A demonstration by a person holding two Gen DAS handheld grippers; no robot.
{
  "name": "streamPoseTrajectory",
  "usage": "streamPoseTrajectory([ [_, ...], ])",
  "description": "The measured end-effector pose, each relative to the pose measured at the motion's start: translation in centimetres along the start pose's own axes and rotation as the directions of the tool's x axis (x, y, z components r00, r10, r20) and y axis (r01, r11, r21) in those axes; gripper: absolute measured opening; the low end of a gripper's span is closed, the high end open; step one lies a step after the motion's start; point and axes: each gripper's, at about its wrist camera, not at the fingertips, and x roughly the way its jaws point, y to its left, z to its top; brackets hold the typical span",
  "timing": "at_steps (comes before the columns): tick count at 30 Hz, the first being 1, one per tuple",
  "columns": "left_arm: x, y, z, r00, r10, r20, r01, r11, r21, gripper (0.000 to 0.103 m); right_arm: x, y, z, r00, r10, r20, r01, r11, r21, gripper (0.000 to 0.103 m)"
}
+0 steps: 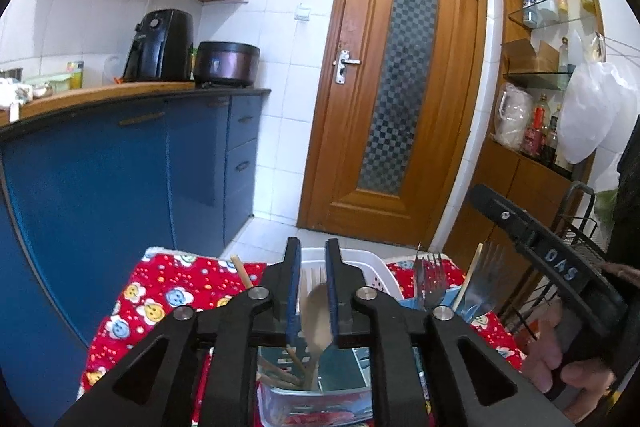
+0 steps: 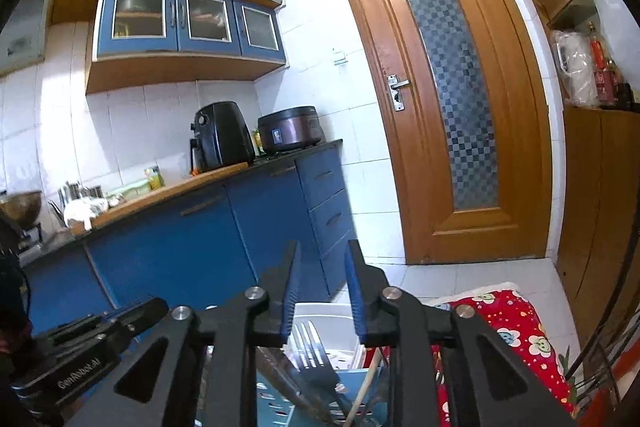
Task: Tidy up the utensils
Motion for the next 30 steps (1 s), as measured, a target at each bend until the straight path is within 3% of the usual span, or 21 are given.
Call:
streamPoseTrajectory([
  [4,-1.5,-0.2,0.5,1.0,-0.006,0.014,0.006,1.0,0.003,0.034,-1.9,0.5,0.5,1.0,0.014,0.003,-0.014,1.0,0.011,0.033],
  [21,-7.9,-0.8,-1.3,1.0,0.005,-0.015,-0.004,1.0,0.027,0.048,-10.2,2.3,-2.0,0.997,0.009,-0.074,-0.007,0.999,0.035,0.047],
  [30,-10.6,-0.7,-4.5,0.999,0.024,-0.046,-0.023,0.999,0.024,0.058,-13.5,3.2,-4.8,0.993,0.005,-0.117,-0.001,0.999,0.035,0.067],
])
